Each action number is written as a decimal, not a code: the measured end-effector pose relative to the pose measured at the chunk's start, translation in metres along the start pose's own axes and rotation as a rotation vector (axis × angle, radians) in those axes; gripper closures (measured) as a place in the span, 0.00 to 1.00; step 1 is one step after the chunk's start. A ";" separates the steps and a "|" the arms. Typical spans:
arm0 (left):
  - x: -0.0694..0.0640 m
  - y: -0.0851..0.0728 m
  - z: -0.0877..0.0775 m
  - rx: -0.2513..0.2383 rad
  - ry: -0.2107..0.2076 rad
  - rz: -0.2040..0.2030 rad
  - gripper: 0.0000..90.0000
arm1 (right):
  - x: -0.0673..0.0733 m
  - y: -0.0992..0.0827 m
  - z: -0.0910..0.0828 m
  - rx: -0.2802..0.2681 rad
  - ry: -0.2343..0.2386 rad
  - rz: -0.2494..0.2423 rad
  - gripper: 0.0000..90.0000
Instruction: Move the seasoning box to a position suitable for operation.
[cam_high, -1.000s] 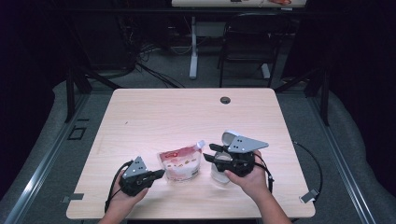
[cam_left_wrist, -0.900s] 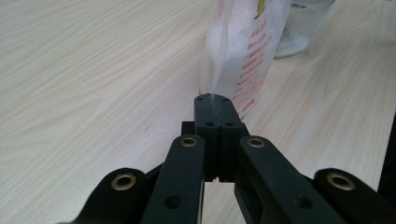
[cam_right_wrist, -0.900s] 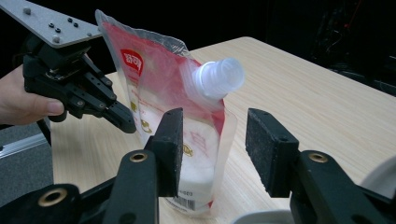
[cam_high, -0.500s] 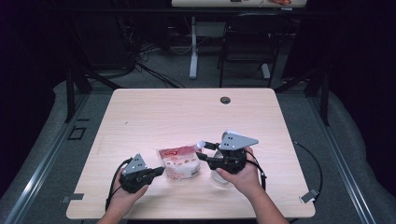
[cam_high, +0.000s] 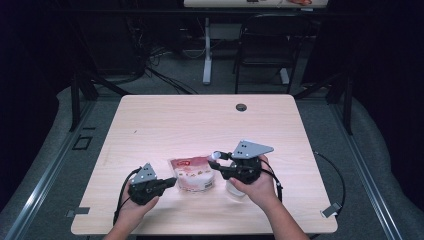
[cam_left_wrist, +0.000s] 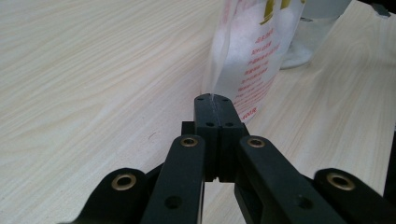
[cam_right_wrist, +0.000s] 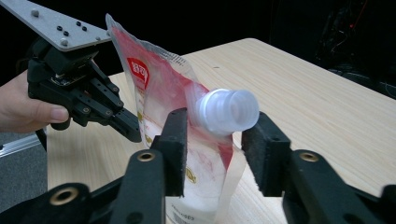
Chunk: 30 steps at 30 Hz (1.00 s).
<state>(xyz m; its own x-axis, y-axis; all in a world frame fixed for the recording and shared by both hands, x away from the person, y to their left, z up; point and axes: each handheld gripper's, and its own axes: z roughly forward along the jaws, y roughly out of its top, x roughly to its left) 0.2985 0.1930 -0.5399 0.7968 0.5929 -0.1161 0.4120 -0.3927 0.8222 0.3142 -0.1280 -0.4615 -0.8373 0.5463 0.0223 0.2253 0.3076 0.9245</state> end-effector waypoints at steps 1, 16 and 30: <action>0.000 0.000 0.000 -0.002 0.000 -0.001 1.00 | 0.001 0.000 -0.001 0.003 0.001 -0.009 0.70; -0.008 0.008 0.008 -0.004 -0.015 0.035 1.00 | 0.007 -0.005 -0.024 0.019 0.022 -0.033 0.77; -0.009 0.006 0.009 -0.018 -0.016 0.036 0.97 | 0.003 -0.001 -0.034 0.048 0.051 -0.032 0.71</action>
<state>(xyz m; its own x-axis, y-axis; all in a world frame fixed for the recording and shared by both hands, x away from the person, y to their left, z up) 0.2976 0.1789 -0.5396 0.8179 0.5675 -0.0953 0.3755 -0.4008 0.8357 0.2943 -0.1528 -0.4495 -0.8684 0.4958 0.0130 0.2204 0.3621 0.9057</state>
